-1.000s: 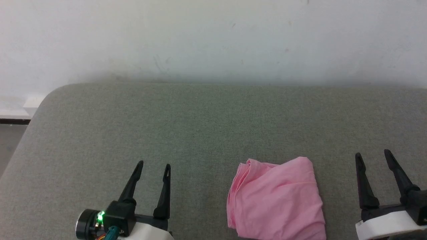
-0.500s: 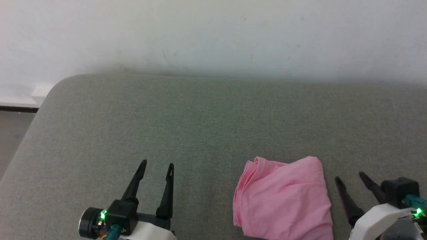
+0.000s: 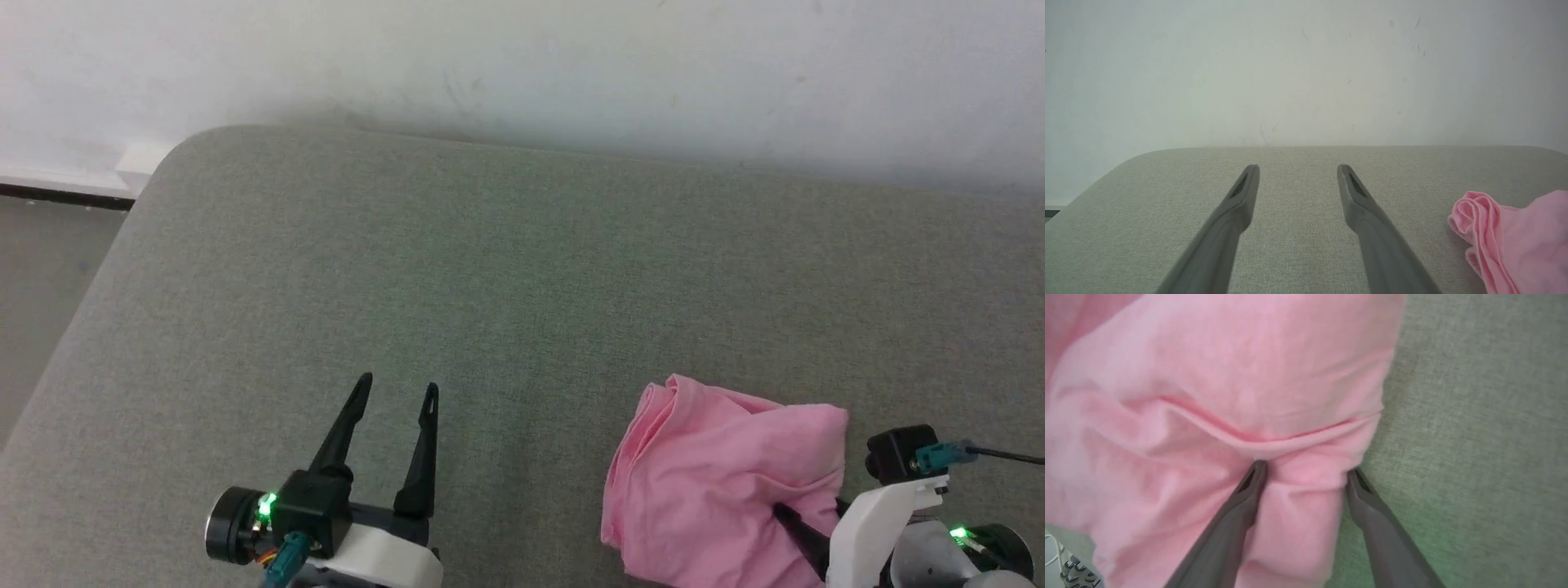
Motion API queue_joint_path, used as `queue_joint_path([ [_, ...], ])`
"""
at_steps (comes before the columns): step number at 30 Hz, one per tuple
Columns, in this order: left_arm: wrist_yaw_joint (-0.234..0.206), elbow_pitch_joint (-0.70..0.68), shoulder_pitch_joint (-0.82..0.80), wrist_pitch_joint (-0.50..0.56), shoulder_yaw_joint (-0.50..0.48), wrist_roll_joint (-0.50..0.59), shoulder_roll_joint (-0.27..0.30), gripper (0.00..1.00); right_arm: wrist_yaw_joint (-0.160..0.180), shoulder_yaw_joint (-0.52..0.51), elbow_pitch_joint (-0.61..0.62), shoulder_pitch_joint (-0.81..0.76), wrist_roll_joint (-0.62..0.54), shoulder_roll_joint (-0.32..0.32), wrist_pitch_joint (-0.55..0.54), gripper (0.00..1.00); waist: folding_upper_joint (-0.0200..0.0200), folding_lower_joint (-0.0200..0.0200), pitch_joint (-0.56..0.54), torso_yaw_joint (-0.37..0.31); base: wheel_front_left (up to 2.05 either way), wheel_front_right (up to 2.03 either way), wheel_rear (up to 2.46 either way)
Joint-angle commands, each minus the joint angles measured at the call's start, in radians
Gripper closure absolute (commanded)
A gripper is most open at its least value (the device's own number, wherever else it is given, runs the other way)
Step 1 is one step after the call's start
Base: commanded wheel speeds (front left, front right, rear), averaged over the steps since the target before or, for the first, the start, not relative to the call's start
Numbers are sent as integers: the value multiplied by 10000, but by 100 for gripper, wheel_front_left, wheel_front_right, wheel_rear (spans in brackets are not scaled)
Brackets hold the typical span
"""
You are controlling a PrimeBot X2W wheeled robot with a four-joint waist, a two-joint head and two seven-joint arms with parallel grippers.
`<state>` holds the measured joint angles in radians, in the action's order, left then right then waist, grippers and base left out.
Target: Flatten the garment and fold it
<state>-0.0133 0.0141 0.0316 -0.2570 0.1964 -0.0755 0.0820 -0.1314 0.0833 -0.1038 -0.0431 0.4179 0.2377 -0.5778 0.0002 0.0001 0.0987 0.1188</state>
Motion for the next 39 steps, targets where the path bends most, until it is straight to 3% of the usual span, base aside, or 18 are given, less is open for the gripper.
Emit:
queue_joint_path([
  [1,58,36,-197,-47,-5,107,-46,0,7,153,-248,170,29,-88,-125,0,-2,-1,129,168,0,0,0],
  [2,62,45,-209,-47,-10,115,-51,0,7,233,-375,213,0,-99,-128,0,-2,-1,137,189,0,0,0],
  [3,67,56,-219,-47,-13,121,-57,0,7,286,-509,257,-45,-108,-101,10,-2,-1,138,204,0,0,0],
  [4,65,67,-221,-47,-14,131,-63,0,7,336,-635,311,-128,-94,-37,64,-2,-1,133,211,0,0,0],
  [5,58,79,-215,-47,-12,143,-70,0,7,402,-732,380,-258,-48,85,100,-2,-1,118,206,0,0,0],
  [9,50,90,-161,-47,2,178,-92,0,7,714,-855,765,-880,244,554,100,-2,-1,48,-51,0,0,0],
  [14,66,47,-188,-47,42,218,-116,0,7,1481,-443,1560,-1897,1281,757,100,-2,-1,139,-815,0,0,0],
  [25,206,17,-1201,-47,287,455,-156,0,7,2913,269,3268,-1733,4933,125,100,-2,-1,1423,-2874,0,0,0],
  [31,285,54,-2095,-47,322,634,-62,0,7,3069,-1013,3995,-1383,6474,1045,100,-2,-1,2509,-3390,0,0,0],
  [39,381,-124,-3064,-47,430,871,184,0,7,2428,-3730,4763,-1881,7043,2995,100,-2,-1,3861,-3276,0,0,0],
])
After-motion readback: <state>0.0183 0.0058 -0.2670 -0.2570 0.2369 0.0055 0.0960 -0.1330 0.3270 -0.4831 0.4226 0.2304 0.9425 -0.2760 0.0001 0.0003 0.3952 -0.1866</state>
